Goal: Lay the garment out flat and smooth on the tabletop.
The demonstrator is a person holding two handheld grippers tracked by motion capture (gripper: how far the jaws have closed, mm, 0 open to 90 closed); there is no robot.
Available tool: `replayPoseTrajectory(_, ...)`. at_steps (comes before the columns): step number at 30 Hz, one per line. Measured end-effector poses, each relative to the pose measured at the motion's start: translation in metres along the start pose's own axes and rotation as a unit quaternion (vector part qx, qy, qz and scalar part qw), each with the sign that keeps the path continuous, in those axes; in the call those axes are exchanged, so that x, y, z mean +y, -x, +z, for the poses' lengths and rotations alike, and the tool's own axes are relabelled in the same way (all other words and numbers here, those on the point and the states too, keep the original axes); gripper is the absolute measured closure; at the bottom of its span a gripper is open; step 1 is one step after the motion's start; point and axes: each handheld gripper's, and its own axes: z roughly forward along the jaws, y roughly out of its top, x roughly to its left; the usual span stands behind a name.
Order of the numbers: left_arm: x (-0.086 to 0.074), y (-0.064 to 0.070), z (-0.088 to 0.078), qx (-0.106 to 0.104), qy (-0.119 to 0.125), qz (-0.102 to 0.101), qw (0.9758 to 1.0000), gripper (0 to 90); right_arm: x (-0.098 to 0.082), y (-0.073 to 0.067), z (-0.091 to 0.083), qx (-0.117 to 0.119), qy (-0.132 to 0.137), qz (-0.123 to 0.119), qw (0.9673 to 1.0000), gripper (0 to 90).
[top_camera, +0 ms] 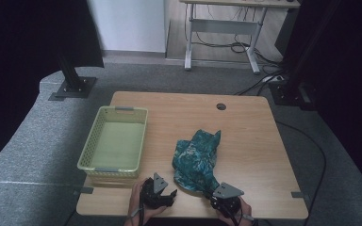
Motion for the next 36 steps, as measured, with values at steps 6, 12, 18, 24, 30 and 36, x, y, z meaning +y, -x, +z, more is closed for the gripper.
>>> replayPoseTrajectory(6, 0.000, 0.000, 0.000, 0.002, 0.000, -0.001, 1.0000, 28.1, 0.006, 0.004, -0.022, -0.005, 0.041, 0.007, 0.9991, 84.0)
replayPoseTrajectory(12, 0.001, 0.000, 0.001, 0.001, -0.001, -0.001, 1.0000, 28.1, 0.010, 0.013, -0.040, -0.017, 0.075, 0.020, 0.9968, 84.4)
replayPoseTrajectory(18, 0.001, 0.000, 0.001, 0.001, -0.002, -0.001, 1.0000, 28.0, 0.015, 0.018, -0.055, -0.022, 0.099, 0.025, 0.9945, 84.9)
replayPoseTrajectory(24, 0.003, 0.001, 0.002, 0.001, -0.005, 0.000, 1.0000, 28.0, 0.020, 0.018, -0.061, -0.022, 0.108, 0.021, 0.9937, 85.2)
replayPoseTrajectory(30, 0.005, 0.001, 0.002, -0.001, -0.010, 0.002, 1.0000, 30.2, 0.022, 0.017, -0.065, -0.021, 0.111, 0.015, 0.9935, 85.3)
replayPoseTrajectory(36, 0.009, -0.001, 0.004, 0.005, -0.007, 0.006, 1.0000, 32.9, 0.027, 0.017, -0.077, -0.022, 0.123, 0.010, 0.9922, 85.4)
